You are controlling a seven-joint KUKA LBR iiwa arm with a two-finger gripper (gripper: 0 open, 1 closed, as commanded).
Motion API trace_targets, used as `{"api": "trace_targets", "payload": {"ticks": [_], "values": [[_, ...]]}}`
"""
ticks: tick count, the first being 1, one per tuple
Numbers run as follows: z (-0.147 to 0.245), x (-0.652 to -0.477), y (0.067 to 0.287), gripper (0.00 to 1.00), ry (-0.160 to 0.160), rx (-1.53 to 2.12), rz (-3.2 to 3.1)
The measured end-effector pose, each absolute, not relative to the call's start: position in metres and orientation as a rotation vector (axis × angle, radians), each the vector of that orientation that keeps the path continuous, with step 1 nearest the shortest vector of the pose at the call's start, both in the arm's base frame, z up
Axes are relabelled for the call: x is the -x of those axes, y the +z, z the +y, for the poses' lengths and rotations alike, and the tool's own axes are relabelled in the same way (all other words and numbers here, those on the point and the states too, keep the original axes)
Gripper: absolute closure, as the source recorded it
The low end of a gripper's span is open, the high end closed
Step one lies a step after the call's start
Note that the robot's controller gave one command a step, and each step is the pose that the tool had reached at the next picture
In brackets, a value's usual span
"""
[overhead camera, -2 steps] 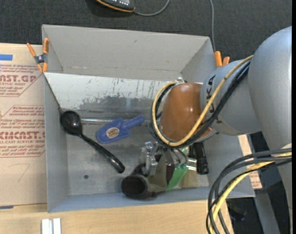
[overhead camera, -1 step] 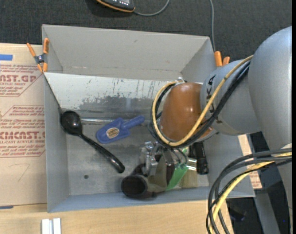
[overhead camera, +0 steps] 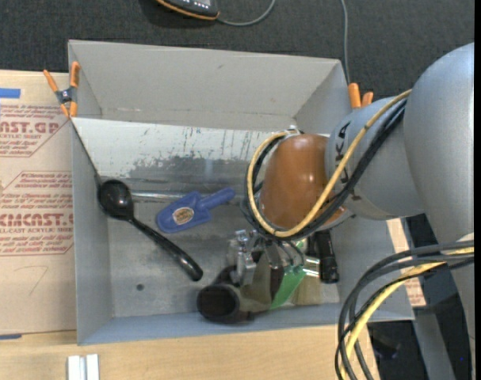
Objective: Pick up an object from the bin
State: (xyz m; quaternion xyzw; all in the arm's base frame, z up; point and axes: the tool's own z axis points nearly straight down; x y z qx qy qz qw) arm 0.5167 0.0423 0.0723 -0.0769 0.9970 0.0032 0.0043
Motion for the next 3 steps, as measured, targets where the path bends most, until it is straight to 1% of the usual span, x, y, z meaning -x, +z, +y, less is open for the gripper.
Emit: {"api": "trace_targets", "payload": {"ticks": [1,3], "values": [[0.0355,-0.4930,0.0717,1.00,0.011,0.382,3.100],[0.0355,-0.4930,0.0717,1.00,0.011,0.382,3.100]]}}
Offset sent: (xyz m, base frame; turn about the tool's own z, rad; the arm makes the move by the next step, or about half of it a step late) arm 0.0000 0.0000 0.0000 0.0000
